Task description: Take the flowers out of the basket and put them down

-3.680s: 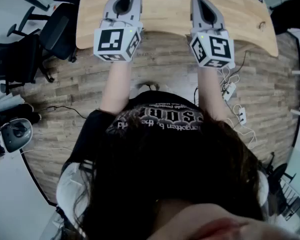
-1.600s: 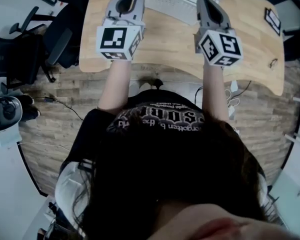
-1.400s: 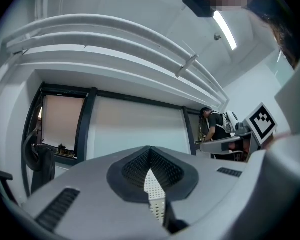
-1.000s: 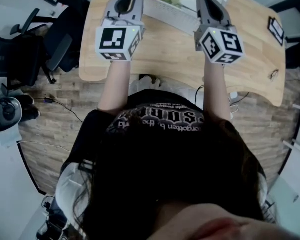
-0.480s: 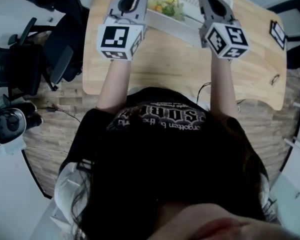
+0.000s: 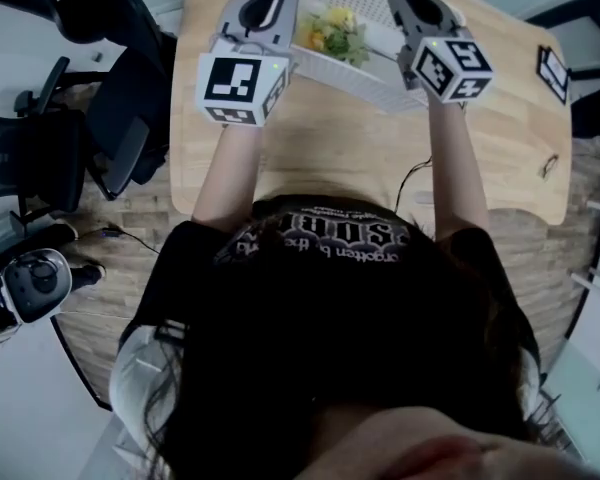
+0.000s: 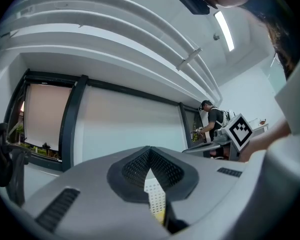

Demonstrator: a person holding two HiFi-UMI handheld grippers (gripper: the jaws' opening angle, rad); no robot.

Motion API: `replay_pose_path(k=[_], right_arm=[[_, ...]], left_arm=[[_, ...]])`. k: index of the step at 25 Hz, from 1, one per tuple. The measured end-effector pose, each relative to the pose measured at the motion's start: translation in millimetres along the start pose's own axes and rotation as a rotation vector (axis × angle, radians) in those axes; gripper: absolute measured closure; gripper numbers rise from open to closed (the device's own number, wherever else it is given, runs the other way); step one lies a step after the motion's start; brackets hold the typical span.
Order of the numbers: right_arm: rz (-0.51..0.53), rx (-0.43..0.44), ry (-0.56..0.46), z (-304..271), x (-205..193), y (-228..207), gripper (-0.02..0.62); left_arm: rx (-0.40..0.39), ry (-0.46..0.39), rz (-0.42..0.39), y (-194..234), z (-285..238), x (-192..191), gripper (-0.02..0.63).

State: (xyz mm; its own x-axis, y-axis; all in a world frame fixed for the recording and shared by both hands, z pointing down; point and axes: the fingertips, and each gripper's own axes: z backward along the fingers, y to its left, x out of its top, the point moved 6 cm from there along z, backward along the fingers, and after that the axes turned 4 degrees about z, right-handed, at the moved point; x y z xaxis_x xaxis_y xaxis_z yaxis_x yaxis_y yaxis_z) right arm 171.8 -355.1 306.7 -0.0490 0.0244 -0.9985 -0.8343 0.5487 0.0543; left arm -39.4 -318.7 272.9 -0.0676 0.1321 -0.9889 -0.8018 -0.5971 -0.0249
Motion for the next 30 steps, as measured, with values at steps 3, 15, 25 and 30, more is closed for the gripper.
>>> replay_pose_path(k=[3,15,25,30], right_arm=[[0.015,0.082,0.019,-16.0,-8.1,-3.1,0.542],[0.088,0.314,0.311,-67.5,-92.4,0.5,0.301],[0.066,0.446,0.688,-81.1,-188.2,10.3,0.185],[0.058,0.446,0.782,-78.5,-218.1,8.9,0.175]], left_arm=[[-0.032,0.005,0.023,1.3,-6.4,-5.1,0.604],[-0.048,0.022,0.05,18.6,-19.1,-19.8,0.604],[-0.062,0.027,0.036,21.6,-21.8,-25.4,0.604],[-0.051,0.026,0.04,25.8,-21.2,-25.7,0.604]])
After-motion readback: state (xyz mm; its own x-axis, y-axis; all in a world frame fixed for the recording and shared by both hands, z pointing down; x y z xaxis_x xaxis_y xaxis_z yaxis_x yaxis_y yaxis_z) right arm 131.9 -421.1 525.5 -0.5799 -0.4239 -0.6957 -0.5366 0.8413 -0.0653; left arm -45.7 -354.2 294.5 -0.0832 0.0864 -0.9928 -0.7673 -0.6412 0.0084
